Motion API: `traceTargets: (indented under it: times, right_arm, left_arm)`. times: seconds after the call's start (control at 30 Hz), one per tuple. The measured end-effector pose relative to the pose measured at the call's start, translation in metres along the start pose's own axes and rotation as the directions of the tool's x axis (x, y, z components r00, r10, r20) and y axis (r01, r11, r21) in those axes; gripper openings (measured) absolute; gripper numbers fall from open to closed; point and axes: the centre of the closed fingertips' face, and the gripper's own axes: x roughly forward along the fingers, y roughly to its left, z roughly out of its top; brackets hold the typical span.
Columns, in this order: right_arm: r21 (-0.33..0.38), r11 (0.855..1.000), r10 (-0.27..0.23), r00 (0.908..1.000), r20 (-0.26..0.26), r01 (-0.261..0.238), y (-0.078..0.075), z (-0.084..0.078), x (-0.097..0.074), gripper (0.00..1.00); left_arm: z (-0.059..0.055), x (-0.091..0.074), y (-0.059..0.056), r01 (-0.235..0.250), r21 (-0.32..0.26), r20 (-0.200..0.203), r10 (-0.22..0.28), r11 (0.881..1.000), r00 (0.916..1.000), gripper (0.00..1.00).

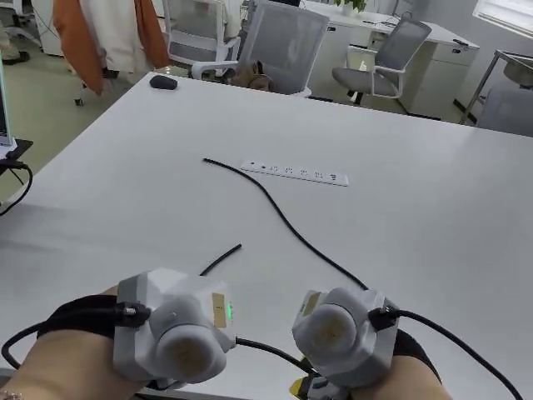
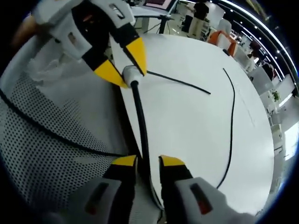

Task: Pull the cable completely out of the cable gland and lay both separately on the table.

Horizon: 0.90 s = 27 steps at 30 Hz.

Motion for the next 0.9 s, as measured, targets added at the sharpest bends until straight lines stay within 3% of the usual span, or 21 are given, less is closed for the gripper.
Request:
traceTargets:
  times: [0.17,0.3,0.43,0.57,0.87,0.9]
  right_arm:
    - [-0.058,0.998,0.026,0.9867,0.16,-0.016,0.008,0.034,-0.009,0.17]
    - [-0.11,0.993,0.065,0.9713,0.229,-0.041,0.019,0.049,-0.014,0.16]
    - [-0.137,0.99,0.048,0.9756,0.214,-0.019,0.017,0.047,-0.012,0.13]
    - [-0.122,0.993,0.019,0.982,0.188,0.004,0.009,0.041,-0.013,0.02]
    - [-0.124,0.992,-0.005,0.9836,0.18,0.028,0.005,0.04,-0.012,0.02]
    - [-0.12,0.992,-0.01,0.9854,0.17,0.031,0.004,0.038,-0.012,0.02]
  left_arm:
    - [0.001,0.0,0.0,0.002,0.006,0.004,-0.002,1.0,1.0,0.17]
    - [0.004,0.0,0.0,0.001,0.013,0.016,-0.001,1.0,0.9999,0.17]
    - [0.007,-0.001,-0.002,0.001,0.029,0.027,-0.002,1.0,0.9996,0.17]
    - [0.011,-0.001,-0.004,0.01,0.041,0.044,-0.012,0.999,0.999,0.17]
    - [0.011,0.001,-0.003,0.009,0.029,0.053,-0.01,1.0,0.9985,0.17]
    - [0.008,0.001,-0.002,0.002,0.034,0.037,-0.003,0.999,0.9993,0.17]
